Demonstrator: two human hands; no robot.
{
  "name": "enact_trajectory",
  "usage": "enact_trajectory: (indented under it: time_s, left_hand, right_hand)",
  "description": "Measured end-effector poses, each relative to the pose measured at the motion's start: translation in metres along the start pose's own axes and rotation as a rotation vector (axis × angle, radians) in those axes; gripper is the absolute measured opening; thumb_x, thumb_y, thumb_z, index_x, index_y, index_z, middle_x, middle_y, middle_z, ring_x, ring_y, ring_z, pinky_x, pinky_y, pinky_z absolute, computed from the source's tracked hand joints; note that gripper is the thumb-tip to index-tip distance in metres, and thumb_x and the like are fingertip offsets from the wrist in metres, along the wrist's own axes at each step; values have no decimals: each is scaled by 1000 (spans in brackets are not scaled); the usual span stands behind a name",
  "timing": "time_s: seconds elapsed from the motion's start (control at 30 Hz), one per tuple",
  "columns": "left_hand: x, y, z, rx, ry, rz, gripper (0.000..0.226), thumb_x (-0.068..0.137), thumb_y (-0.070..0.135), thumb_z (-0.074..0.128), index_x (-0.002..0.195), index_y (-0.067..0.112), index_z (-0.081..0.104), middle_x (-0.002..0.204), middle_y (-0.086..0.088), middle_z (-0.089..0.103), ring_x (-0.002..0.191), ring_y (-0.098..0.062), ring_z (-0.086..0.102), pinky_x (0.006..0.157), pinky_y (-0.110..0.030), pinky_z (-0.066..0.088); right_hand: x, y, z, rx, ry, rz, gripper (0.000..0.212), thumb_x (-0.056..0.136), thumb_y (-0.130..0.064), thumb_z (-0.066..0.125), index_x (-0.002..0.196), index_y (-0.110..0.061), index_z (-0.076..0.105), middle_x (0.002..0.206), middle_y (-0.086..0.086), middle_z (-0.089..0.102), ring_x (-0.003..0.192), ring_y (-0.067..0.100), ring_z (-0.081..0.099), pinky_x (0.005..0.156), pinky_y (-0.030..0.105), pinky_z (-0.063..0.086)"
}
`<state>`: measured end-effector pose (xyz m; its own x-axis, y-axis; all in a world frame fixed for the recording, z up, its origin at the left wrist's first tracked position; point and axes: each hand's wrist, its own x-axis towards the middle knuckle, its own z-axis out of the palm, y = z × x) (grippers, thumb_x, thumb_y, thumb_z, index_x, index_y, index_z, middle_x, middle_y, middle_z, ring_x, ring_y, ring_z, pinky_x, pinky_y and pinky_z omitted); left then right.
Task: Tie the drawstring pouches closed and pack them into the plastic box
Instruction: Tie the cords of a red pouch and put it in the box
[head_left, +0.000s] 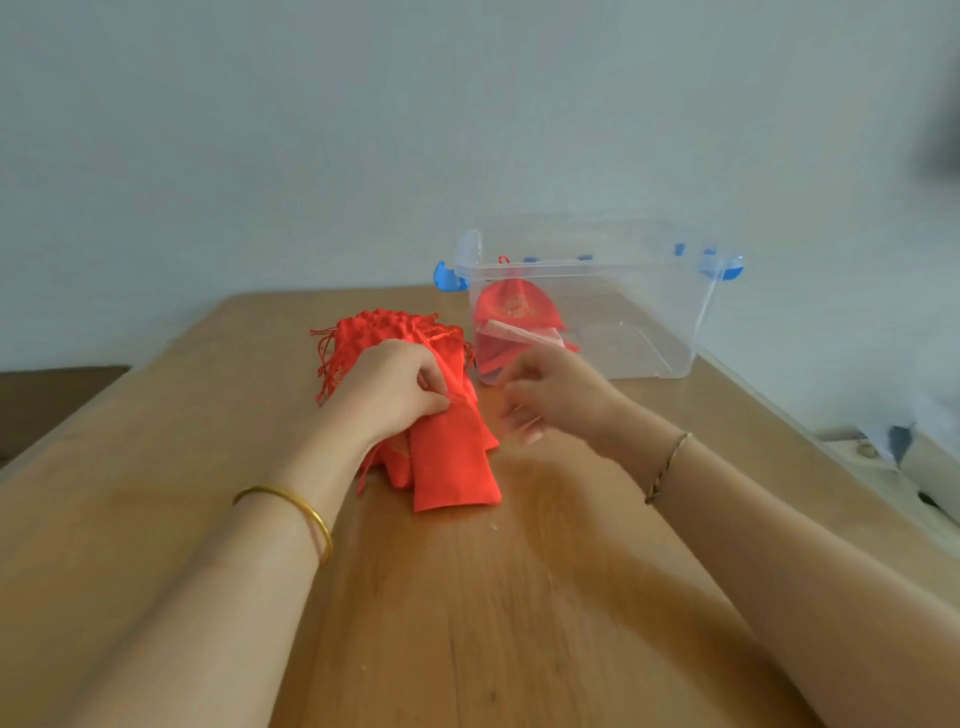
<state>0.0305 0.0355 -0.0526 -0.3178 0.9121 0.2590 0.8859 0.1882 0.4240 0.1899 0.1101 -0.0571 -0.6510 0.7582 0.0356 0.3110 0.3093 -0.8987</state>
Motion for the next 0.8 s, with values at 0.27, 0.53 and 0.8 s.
enact_trajectory:
  time_s: [0.27,0.53,0.8]
  left_hand:
    - [-4,2,-6,14,-84,-26,10,76,27,73,79,19,70,89,3,67,86,-16,60,74,-30,47]
    - [-5,33,-10,-180,-118,167,15,81,16,68,78,21,54,87,2,59,83,-16,55,77,-30,44]
    - [15,66,11,-204,-18,346,14,85,14,63,83,21,50,90,5,45,79,-1,44,65,-2,33]
  right_hand:
    - [3,13,31,-37,58,-91,33,76,-8,72,97,-9,46,72,2,55,54,15,54,47,24,46]
    - [-9,3,-9,66,-47,-266,64,75,17,50,119,-28,48,86,1,45,68,16,49,50,21,46]
    - [-9,18,-65,-130,41,-181,14,84,-3,57,95,-4,64,77,6,62,68,12,58,57,23,50]
